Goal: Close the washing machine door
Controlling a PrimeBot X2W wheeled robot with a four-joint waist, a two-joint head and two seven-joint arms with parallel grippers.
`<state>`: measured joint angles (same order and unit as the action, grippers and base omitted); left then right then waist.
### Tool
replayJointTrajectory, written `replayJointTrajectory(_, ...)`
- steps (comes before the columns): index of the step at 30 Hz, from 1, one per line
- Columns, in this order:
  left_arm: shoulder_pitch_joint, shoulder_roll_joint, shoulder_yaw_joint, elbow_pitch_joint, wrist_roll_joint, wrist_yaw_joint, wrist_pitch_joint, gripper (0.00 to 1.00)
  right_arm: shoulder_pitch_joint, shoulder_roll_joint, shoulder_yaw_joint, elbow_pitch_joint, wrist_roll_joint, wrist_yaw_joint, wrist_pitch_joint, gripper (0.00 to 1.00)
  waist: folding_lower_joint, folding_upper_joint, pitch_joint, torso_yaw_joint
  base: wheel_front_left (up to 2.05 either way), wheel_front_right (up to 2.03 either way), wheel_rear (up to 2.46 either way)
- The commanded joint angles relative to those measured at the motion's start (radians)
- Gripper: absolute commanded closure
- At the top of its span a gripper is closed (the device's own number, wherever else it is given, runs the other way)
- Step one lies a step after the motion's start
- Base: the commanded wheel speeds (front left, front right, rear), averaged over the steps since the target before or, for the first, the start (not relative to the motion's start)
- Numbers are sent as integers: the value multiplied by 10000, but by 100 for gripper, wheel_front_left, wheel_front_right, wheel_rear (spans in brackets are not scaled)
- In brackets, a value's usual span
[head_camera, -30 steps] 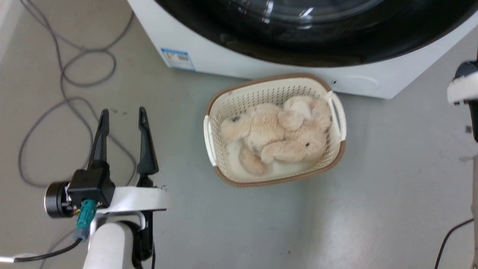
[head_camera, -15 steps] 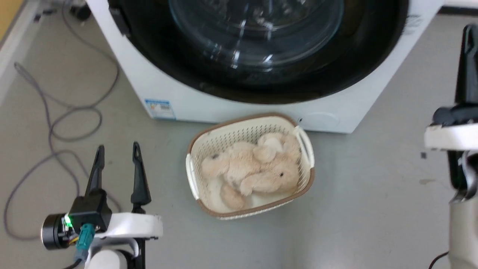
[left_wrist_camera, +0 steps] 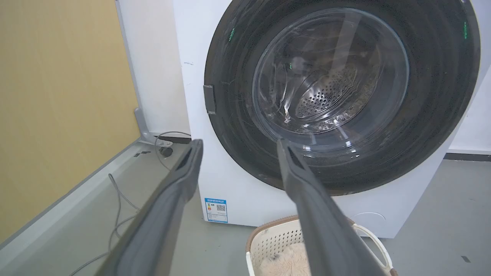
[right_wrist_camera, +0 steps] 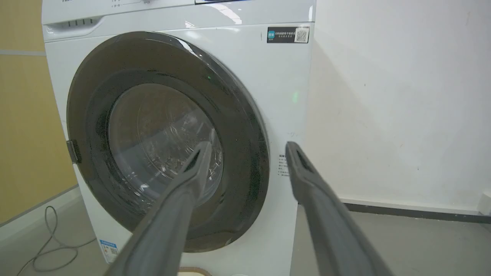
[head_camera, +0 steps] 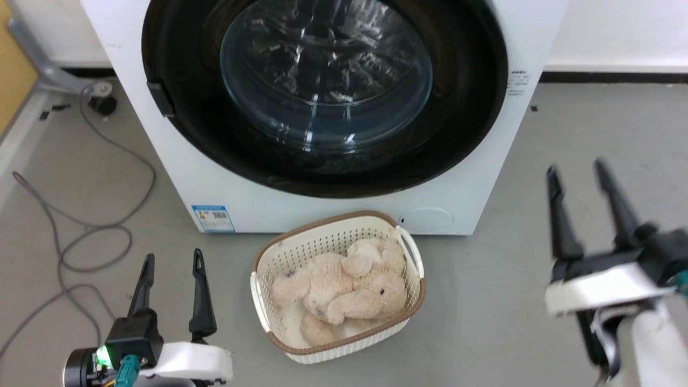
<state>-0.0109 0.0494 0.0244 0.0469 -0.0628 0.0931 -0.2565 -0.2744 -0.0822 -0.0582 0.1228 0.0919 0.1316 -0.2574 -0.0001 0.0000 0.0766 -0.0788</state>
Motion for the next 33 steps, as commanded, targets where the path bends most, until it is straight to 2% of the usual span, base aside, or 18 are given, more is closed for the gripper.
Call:
replayJointTrajectory(1,200,9,33,32,-1,-27,-53,0,455,108,148,180,94,-9,-44,0,1,0,-217,-84,0,0,0)
replayJointTrajectory(13,657,9,-114,-10,46,28,-53,0,2092,300,36,569,383,-9,-44,0,1,0,-693,-207,0,0,0)
replayJointTrajectory(21,886,9,-214,66,49,97,-53,0,2647,316,128,588,671,-9,-44,0,1,0,-860,-323,0,0,0)
replayJointTrajectory(22,780,-2,-198,71,8,94,7,100,2550,265,127,590,621,-2,3,100,1,0,-862,-323,0,0,0)
replayJointTrajectory(33,723,-3,-198,28,57,9,218,100,2564,269,166,440,492,-1,217,100,1,0,-857,-230,0,0,0)
